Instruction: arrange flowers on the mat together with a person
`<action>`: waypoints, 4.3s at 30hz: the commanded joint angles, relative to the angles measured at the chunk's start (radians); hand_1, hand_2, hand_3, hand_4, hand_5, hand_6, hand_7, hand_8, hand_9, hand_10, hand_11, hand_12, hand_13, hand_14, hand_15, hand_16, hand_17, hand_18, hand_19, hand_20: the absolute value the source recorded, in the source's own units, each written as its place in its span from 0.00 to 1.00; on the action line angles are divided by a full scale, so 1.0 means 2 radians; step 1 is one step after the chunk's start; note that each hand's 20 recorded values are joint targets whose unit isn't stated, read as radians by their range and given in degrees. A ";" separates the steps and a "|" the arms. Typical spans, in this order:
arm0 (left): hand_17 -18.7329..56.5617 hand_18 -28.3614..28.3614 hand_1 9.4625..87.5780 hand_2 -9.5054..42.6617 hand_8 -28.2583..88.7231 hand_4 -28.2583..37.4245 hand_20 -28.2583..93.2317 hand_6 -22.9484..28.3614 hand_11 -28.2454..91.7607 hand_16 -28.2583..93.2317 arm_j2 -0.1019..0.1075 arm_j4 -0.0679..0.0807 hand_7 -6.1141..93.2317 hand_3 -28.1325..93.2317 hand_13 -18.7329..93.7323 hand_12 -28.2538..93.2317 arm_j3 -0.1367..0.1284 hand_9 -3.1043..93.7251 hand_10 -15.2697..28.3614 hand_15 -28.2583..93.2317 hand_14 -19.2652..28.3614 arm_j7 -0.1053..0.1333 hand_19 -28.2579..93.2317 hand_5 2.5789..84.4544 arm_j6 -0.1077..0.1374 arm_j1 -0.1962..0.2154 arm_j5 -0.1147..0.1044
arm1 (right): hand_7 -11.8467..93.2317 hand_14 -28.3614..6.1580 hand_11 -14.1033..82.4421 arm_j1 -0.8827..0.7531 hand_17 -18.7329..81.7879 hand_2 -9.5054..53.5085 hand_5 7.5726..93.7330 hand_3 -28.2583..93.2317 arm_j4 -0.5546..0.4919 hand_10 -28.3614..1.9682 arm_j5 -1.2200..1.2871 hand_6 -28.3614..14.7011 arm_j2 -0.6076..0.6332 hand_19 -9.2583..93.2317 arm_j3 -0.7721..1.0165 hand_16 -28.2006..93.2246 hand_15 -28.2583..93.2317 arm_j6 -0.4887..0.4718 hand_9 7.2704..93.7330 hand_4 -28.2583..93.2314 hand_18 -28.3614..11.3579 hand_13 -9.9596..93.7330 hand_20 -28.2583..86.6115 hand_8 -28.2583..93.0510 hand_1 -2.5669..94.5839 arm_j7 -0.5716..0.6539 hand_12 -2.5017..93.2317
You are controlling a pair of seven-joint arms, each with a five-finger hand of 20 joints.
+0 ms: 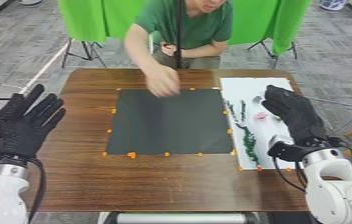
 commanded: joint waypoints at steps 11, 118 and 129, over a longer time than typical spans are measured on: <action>0.19 0.76 0.26 0.40 0.16 0.00 0.34 0.59 0.41 0.16 -0.009 -0.009 0.15 0.81 0.41 0.28 -0.007 0.42 0.72 0.49 0.73 0.017 0.54 0.48 0.025 0.018 -0.056 | 0.25 0.65 0.26 -0.026 0.34 0.21 0.40 0.90 -0.015 0.54 0.031 0.49 -0.013 0.38 0.023 0.17 0.40 -0.010 0.35 0.02 0.55 0.37 0.27 0.12 0.25 -0.001 0.09; 0.19 0.77 0.26 0.42 0.16 0.00 0.36 0.59 0.42 0.16 -0.018 -0.007 0.16 0.81 0.44 0.29 -0.004 0.44 0.72 0.53 0.75 0.032 0.55 0.49 0.000 0.038 -0.090 | 0.47 0.19 0.79 -0.085 0.35 0.00 0.54 0.85 0.029 0.35 -0.643 0.62 0.045 0.78 0.062 0.73 0.89 -0.147 0.38 0.00 0.18 0.41 0.62 0.09 0.30 0.245 0.61; 0.19 0.77 0.26 0.42 0.16 0.00 0.36 0.59 0.42 0.16 -0.021 -0.007 0.16 0.81 0.44 0.29 0.003 0.44 0.72 0.54 0.75 0.027 0.55 0.49 0.007 0.034 -0.093 | 0.62 0.26 0.79 -0.050 0.39 0.00 0.58 0.83 0.061 0.45 -0.652 0.67 0.053 0.79 0.006 0.71 0.89 -0.097 0.49 0.00 0.17 0.49 0.62 0.25 0.48 0.287 0.62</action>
